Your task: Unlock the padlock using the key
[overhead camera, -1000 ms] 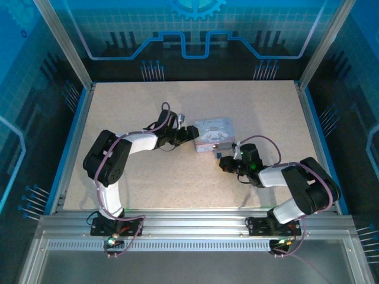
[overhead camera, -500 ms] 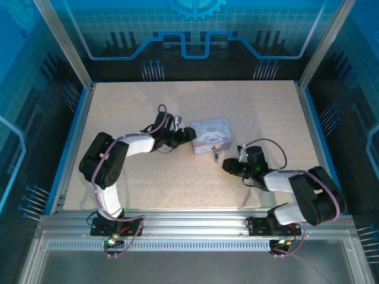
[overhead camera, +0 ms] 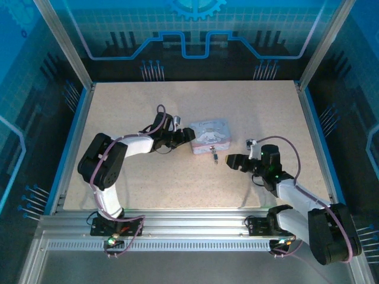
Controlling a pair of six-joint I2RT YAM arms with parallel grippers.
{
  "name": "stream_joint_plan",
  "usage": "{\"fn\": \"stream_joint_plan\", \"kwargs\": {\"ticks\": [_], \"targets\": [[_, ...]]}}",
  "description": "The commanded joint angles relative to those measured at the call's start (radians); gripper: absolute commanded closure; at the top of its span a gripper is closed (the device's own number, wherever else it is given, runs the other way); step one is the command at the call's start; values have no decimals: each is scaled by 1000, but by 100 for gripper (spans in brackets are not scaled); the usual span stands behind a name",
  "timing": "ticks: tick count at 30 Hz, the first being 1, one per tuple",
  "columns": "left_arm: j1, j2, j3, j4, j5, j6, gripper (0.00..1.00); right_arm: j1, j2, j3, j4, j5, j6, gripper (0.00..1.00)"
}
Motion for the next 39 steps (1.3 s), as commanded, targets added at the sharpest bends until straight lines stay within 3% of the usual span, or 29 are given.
{"fn": "stream_joint_plan", "kwargs": {"ticks": [1, 6, 17, 27, 39], "targets": [[12, 5, -44, -124, -55, 14, 28, -19, 56, 36, 36, -108, -10, 28], [12, 8, -41, -122, -47, 11, 28, -20, 236, 136, 53, -217, 10, 27], [11, 13, -36, -116, -40, 3, 29, 53, 492, 313, 38, -195, -51, 27], [5, 13, -34, -119, -34, 0, 30, 117, 608, 366, 81, -140, -74, 26], [1, 12, -37, -111, -34, -8, 30, 122, 624, 383, 83, -98, -108, 26]]}}
